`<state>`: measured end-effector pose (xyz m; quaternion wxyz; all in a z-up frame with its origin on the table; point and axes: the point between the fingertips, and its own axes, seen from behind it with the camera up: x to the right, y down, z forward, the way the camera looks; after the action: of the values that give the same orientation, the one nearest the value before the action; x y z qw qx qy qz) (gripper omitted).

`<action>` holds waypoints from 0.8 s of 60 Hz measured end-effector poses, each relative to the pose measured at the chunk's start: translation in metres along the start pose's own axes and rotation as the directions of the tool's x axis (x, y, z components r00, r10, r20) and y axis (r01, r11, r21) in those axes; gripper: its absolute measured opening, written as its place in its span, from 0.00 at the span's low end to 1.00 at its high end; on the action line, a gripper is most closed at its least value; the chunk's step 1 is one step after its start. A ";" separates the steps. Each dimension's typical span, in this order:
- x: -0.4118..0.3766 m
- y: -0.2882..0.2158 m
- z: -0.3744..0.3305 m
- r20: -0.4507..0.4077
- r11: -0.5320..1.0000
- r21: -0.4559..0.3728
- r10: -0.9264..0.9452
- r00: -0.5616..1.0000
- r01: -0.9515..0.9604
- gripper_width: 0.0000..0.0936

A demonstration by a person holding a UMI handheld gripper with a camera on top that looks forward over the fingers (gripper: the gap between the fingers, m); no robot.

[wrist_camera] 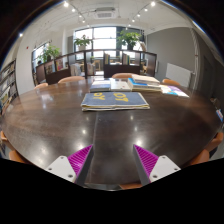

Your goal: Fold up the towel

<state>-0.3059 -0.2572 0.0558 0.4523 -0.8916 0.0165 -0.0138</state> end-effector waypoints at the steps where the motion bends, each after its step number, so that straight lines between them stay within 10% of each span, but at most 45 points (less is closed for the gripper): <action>1: -0.007 -0.003 0.008 0.009 1.000 -0.002 -0.003 1.000 0.003 0.84; 32: -0.158 -0.152 0.280 0.114 0.994 0.007 -0.106 0.988 0.106 0.76; 39: -0.154 -0.146 0.307 0.081 0.992 -0.028 -0.121 0.989 0.123 0.59; 48: -0.135 -0.148 0.309 0.013 0.986 -0.007 -0.166 0.986 0.166 0.15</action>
<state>-0.4259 0.0850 -0.0086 0.4460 -0.8918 -0.0605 -0.0458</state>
